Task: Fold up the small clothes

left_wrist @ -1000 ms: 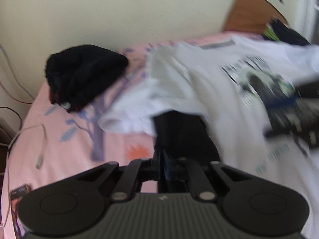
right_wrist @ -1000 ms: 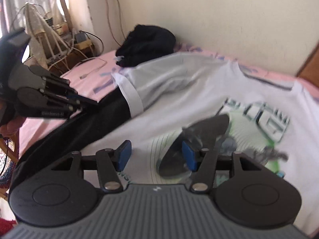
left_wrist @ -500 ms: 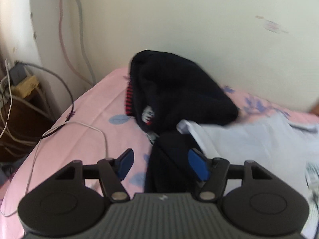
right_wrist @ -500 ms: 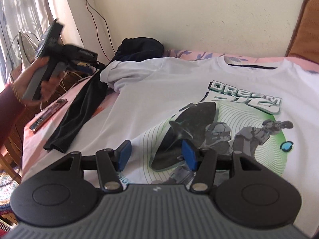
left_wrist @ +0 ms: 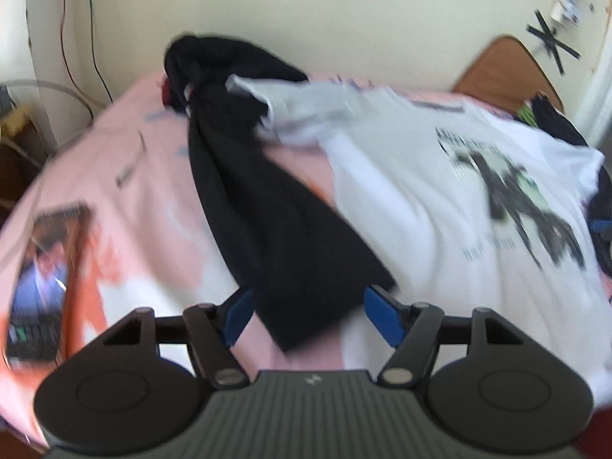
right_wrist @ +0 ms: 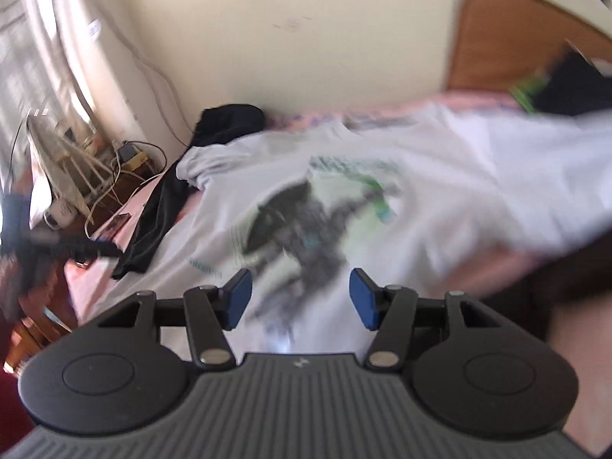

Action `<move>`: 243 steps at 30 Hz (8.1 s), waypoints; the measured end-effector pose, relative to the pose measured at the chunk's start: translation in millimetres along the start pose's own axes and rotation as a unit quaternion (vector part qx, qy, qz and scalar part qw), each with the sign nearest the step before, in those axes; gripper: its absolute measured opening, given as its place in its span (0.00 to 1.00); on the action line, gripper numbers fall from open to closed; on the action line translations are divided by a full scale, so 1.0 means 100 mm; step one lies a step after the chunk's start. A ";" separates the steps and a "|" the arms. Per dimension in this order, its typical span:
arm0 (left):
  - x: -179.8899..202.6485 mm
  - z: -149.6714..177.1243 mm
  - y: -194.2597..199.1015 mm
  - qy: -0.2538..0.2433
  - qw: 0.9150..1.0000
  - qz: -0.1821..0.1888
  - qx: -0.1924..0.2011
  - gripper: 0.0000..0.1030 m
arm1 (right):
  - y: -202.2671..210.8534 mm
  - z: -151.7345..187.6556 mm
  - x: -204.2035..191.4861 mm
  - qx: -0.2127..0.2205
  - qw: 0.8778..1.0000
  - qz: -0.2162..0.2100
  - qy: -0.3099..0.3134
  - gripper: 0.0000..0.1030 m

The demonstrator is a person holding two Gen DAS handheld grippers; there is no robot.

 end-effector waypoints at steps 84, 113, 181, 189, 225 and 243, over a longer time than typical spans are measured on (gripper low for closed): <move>1.24 -1.21 -1.35 -0.076 0.994 0.074 0.038 0.47 | 1.43 -1.00 2.01 0.248 0.910 0.278 -0.182 0.07; 1.25 -1.50 -1.45 0.023 0.971 0.227 0.069 0.70 | -0.35 -1.45 0.50 0.034 0.985 0.168 -0.008 0.54; -0.72 -0.30 0.06 0.168 0.971 0.036 0.168 0.78 | -0.42 -1.09 0.27 0.008 0.972 0.227 0.065 0.40; -1.05 -0.04 0.38 0.203 0.960 0.004 0.192 0.78 | -0.90 -1.30 -0.82 0.011 0.976 0.139 0.168 0.35; -0.38 -1.04 0.07 0.100 0.972 0.076 0.201 0.80 | -2.38 -2.03 -0.82 0.029 0.994 0.068 0.075 0.06; 0.51 -2.14 -1.96 -0.037 0.997 -0.004 0.064 0.06 | -2.28 -1.38 0.17 -0.018 0.994 0.112 -0.002 0.10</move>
Point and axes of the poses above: each gripper's, at about its wrist camera, not at the fingertips, and y roughly against the way its jaws point, x to its right, z to its underside, the point moved 9 cm from there along -y, roughly the way its jaws point, and after that the axes turned 7 degrees about -y, right-handed, at the moved point
